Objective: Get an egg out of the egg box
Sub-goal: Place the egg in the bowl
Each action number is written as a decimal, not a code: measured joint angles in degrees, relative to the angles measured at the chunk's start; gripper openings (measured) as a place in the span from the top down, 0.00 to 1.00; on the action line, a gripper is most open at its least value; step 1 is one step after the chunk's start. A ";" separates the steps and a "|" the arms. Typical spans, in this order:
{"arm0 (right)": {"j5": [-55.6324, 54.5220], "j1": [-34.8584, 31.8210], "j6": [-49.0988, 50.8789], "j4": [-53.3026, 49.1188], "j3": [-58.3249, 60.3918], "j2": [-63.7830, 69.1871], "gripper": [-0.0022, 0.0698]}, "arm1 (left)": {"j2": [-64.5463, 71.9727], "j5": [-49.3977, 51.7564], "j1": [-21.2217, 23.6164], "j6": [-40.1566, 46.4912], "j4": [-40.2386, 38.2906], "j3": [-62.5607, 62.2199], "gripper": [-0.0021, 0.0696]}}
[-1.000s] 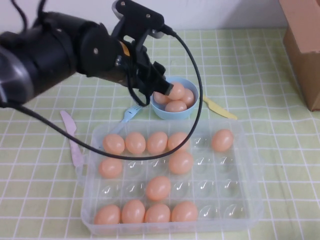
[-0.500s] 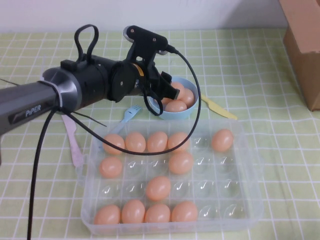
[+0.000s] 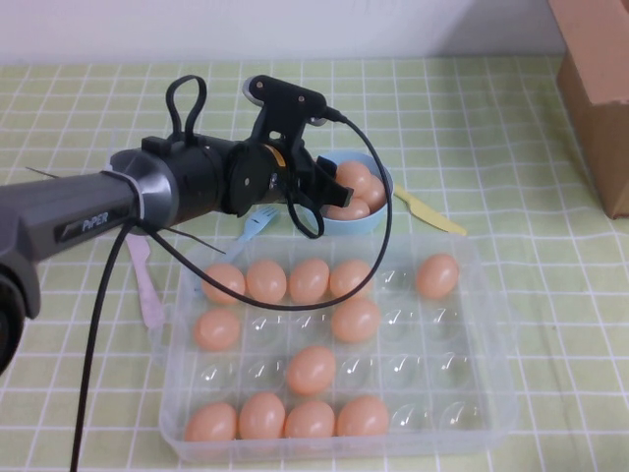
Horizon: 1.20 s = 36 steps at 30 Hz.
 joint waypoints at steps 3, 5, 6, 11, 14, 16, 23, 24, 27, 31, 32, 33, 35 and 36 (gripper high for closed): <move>0.00 0.00 0.00 0.00 0.00 0.00 0.99 | 0.08 0.00 0.00 0.00 -0.24 0.00 0.51; 0.00 0.00 0.00 0.03 0.00 0.00 0.99 | 0.08 0.00 0.00 0.00 -0.36 0.00 0.51; 0.00 0.00 0.09 0.03 0.00 0.00 0.99 | 0.08 0.00 0.00 0.00 -0.36 0.00 0.51; 0.00 0.00 0.13 0.03 0.00 0.00 0.99 | 0.08 0.00 0.00 -0.20 -0.83 0.00 0.48; 0.00 0.00 0.13 0.03 0.00 0.00 0.99 | 0.08 0.00 0.00 -0.42 -0.96 0.00 0.47; 0.00 0.00 0.13 0.03 0.00 0.00 0.99 | 0.08 0.00 0.00 -0.60 -1.06 0.00 0.47; 0.00 0.00 0.22 0.03 0.00 0.00 0.99 | -0.81 0.37 0.00 -0.71 -1.16 0.00 0.43; 0.00 0.00 0.22 0.03 0.00 0.00 0.99 | -1.39 0.37 0.00 -0.71 -1.16 0.00 0.42; 0.00 0.00 0.22 0.03 0.00 0.00 0.99 | -3.02 0.37 0.00 -0.71 -1.16 0.00 0.40; 0.00 0.00 0.22 0.12 0.00 0.00 0.99 | -4.42 0.37 0.00 -0.71 -0.63 -0.19 0.40; 0.00 0.00 0.22 0.12 0.00 0.00 0.99 | -4.68 0.37 0.00 -0.77 -0.33 -0.19 0.39; 0.00 0.00 0.22 0.12 0.00 0.00 0.99 | -5.15 0.46 -0.12 -0.77 0.09 -0.19 0.39; 0.00 0.00 0.22 0.12 0.00 0.00 0.99 | -6.27 1.19 -0.22 -0.77 0.85 -0.19 0.39; 0.00 0.00 0.22 0.12 0.00 0.00 0.99 | -7.16 1.87 -0.25 -0.77 1.25 -0.19 0.39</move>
